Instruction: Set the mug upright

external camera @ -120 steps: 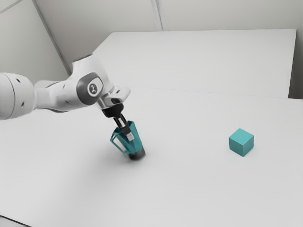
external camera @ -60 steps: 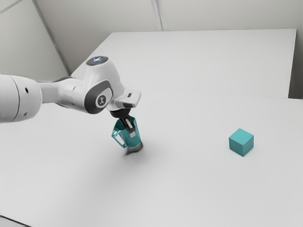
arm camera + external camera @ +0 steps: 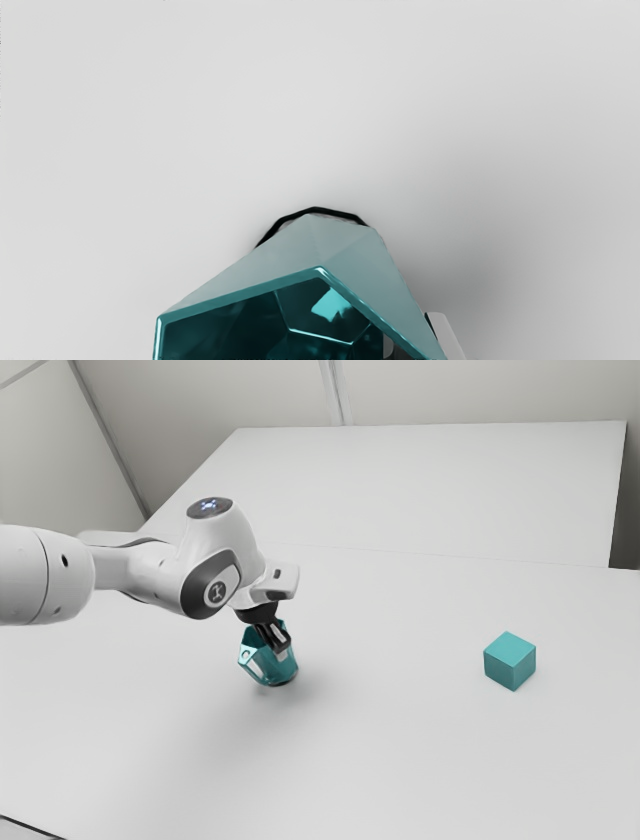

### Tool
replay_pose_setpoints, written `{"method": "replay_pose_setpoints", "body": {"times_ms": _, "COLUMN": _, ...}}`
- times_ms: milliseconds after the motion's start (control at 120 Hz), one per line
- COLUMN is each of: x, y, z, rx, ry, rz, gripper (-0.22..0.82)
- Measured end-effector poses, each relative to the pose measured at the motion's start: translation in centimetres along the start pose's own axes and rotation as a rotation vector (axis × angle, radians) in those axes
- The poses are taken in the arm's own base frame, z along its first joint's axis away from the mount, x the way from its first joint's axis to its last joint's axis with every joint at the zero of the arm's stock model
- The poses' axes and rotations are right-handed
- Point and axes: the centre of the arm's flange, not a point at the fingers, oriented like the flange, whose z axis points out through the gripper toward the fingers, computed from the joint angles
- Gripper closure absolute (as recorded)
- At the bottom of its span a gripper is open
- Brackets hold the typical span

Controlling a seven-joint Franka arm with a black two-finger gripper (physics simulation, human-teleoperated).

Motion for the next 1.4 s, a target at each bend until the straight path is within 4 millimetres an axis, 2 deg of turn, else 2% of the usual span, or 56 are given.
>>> {"method": "replay_pose_setpoints", "body": {"times_ms": 292, "x": -0.2, "y": 0.4, "z": 0.3, "rx": 0.004, "ry": 0.003, "rz": -0.043, "gripper": 0.77}}
{"method": "replay_pose_setpoints", "body": {"times_ms": 458, "x": 0.0, "y": 1.0, "z": 0.0, "rx": 0.004, "ry": 0.009, "rz": -0.048, "gripper": 0.56}}
{"method": "replay_pose_setpoints", "body": {"times_ms": 592, "x": 0.0, "y": 1.3, "z": -1.6, "rx": 0.027, "ry": 0.026, "rz": -0.049, "gripper": 0.44}}
{"method": "replay_pose_setpoints", "body": {"times_ms": 833, "x": 0.2, "y": 2.5, "z": -6.5, "rx": 0.092, "ry": 0.053, "rz": -0.038, "gripper": 0.31}}
{"method": "replay_pose_setpoints", "body": {"times_ms": 933, "x": 2.1, "y": 2.6, "z": -9.4, "rx": 0.088, "ry": 0.063, "rz": -0.038, "gripper": 0.19}}
{"method": "replay_pose_setpoints", "body": {"times_ms": 1142, "x": 4.6, "y": 0.7, "z": -16.3, "rx": 0.065, "ry": 0.054, "rz": -0.120, "gripper": 0.07}}
{"method": "replay_pose_setpoints", "body": {"times_ms": 1283, "x": 5.0, "y": -0.7, "z": -21.1, "rx": 0.047, "ry": 0.045, "rz": -0.205, "gripper": 0.04}}
{"method": "replay_pose_setpoints", "body": {"times_ms": 1400, "x": 4.9, "y": -1.8, "z": -24.1, "rx": 0.044, "ry": 0.028, "rz": -0.260, "gripper": 0.02}}
